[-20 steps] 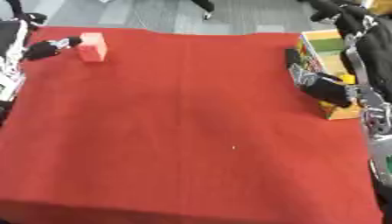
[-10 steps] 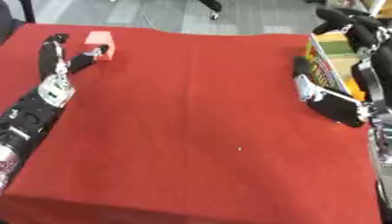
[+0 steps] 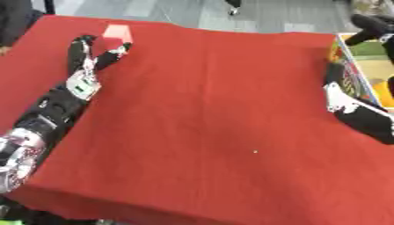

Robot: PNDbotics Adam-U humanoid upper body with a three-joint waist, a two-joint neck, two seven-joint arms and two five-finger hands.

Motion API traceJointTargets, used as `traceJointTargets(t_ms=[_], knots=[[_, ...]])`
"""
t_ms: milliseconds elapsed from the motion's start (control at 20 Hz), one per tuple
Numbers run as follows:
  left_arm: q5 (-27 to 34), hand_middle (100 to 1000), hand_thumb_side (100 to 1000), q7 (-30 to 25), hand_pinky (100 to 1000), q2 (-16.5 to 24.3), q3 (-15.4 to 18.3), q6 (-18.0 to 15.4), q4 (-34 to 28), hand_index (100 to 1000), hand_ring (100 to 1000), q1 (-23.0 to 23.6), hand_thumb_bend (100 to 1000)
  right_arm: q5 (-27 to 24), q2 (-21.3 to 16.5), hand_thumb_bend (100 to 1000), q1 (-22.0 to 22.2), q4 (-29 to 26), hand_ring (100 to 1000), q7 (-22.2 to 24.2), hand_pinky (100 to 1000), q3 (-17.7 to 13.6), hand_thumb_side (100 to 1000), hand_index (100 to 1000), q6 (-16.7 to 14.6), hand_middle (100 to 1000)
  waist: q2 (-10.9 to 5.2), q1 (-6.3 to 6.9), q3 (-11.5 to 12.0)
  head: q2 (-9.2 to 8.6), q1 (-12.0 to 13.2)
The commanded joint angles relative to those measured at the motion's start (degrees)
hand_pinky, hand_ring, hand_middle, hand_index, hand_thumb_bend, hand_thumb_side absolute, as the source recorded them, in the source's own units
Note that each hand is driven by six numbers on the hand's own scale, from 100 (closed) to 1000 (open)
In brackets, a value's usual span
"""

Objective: Pick up the objects with one hand, pass them to the other hand, and then place them into the box on the other side of the table.

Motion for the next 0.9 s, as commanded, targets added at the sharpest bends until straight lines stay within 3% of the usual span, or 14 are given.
traceJointTargets(t_ms=[50,450,550,700,900], knots=[[1.11,694,583,1.47,744,2.44,0.85,0.0,-0.76,791,712,-1.69,816,-0.38,-0.21,100,-0.96,-1.78,860,0.23,821,-0.1,489,894,-0.15,607,0.42,-0.24,-0.31,-0.13,1.24],[3.74,659,560,5.49,721,3.71,1.36,-0.14,-1.11,757,683,-3.03,733,-0.62,0.12,100,-1.03,-1.88,865,0.44,818,-0.07,507,890,-0.3,591,3.32,0.13,-2.09,-1.18,2.19],[4.45,615,538,6.17,699,3.97,1.46,-0.33,-1.16,719,643,-3.21,656,-0.65,0.19,100,-1.01,-1.85,866,0.46,817,-0.1,511,889,-0.3,588,3.86,0.3,-2.49,-1.34,2.38],[5.86,485,422,7.15,637,4.04,1.64,-1.08,-1.72,585,520,-3.13,409,-0.61,0.27,100,-0.88,-1.78,866,0.38,817,-0.25,513,887,-0.17,585,4.23,0.42,-2.71,-1.13,2.45],[7.56,400,344,6.24,590,4.13,1.39,-2.4,-3.45,493,459,-2.78,172,-0.51,0.3,100,-0.73,-1.66,865,0.22,816,-0.4,510,886,0.06,583,4.05,0.5,-2.34,-0.7,2.34]])
